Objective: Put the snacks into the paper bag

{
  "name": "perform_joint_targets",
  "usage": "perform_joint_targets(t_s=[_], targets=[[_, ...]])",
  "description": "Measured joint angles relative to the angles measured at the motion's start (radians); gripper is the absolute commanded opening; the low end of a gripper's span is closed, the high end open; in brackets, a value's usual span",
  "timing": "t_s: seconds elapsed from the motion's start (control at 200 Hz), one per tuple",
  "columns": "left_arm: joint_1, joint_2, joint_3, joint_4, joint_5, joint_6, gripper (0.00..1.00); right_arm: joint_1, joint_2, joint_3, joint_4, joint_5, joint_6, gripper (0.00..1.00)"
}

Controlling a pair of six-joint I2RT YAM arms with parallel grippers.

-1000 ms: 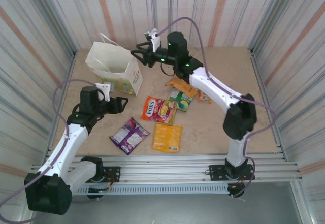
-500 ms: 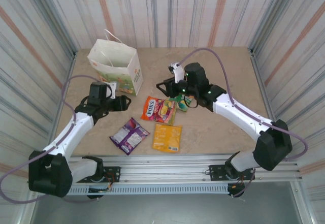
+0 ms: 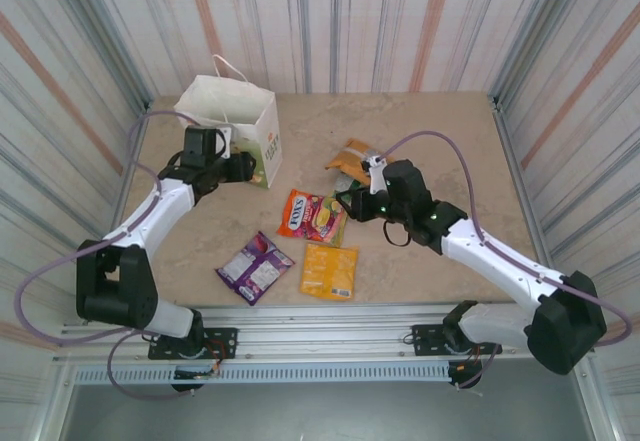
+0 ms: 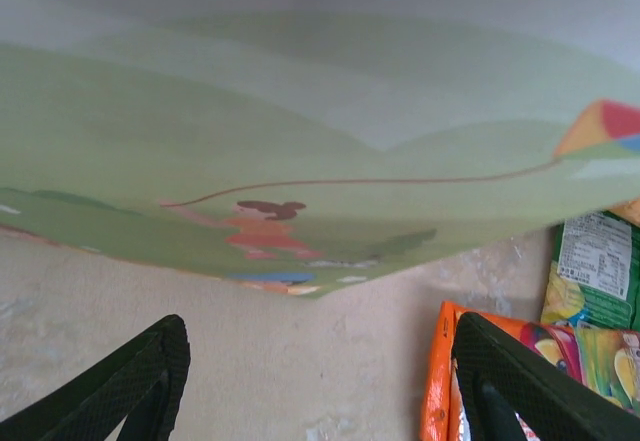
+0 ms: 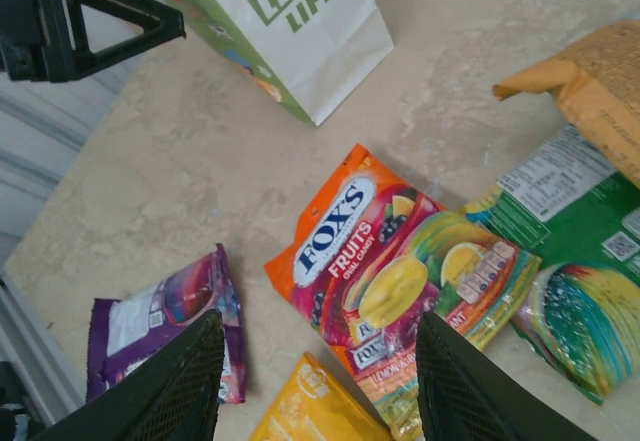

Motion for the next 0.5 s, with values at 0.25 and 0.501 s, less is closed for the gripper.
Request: perform_joint_targets(t_s=[0.25,0.501], targets=[[0.000,0.018,0.010,0.021,-0.012,0.000,0.73,0.000,-0.069,-0.045,-0.001,0.068,0.019,0.53],[0.000,0.016,0.009,0.014,-0.009,-0.003,0.73,0.000,-0.070,-0.045,-0.061,0.063,0.047,0.55]])
